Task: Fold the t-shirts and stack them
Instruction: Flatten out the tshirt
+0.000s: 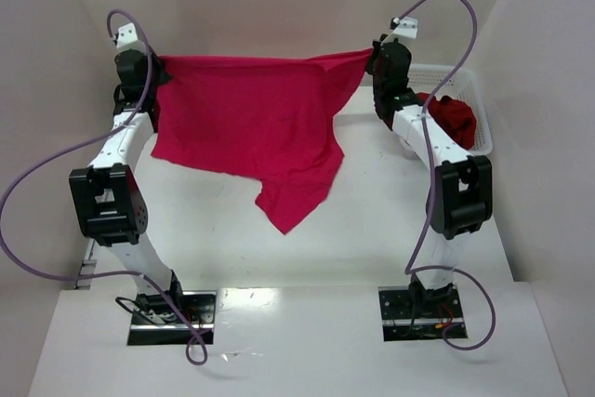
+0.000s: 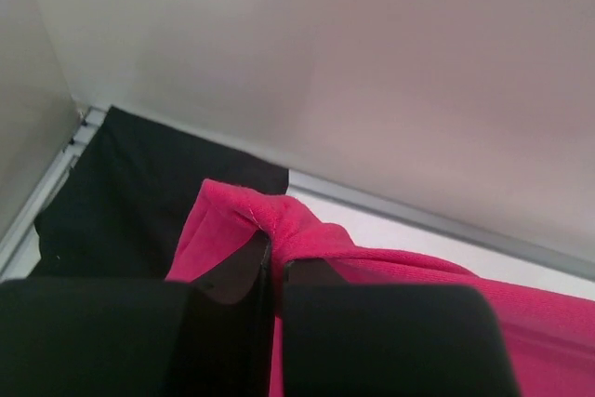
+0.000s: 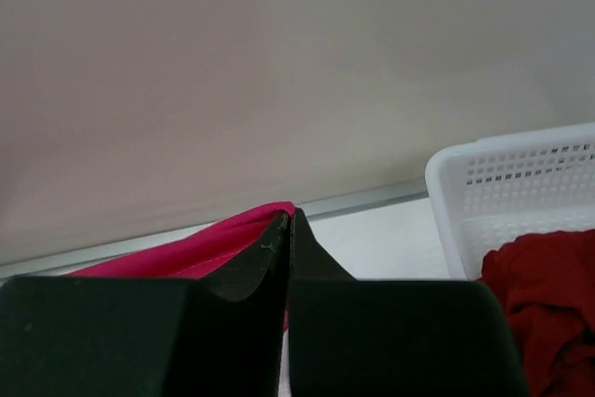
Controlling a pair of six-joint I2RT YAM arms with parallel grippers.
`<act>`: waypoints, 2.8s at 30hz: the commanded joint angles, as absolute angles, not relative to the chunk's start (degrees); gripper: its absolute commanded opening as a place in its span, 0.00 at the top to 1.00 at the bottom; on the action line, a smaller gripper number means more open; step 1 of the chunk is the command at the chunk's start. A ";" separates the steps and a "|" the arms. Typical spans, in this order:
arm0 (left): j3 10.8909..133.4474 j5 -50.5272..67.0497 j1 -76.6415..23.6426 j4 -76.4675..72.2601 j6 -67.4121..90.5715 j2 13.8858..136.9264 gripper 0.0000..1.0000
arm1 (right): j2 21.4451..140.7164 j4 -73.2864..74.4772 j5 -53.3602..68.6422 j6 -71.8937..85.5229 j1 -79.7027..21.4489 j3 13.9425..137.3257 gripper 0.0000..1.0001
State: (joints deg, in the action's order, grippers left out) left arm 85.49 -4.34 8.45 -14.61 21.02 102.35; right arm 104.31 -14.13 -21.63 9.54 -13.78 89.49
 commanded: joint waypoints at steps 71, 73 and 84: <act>51.49 -5.45 10.37 -0.52 22.24 59.14 1.00 | 58.00 -2.36 -27.33 14.95 -13.01 50.18 1.00; 52.82 -4.75 10.37 -1.66 21.71 62.21 1.00 | 59.76 -3.52 -27.33 14.94 -13.01 51.50 1.00; 65.82 -5.71 9.84 -1.94 18.55 55.04 1.00 | 56.70 -6.25 -28.66 9.50 -13.01 66.53 1.00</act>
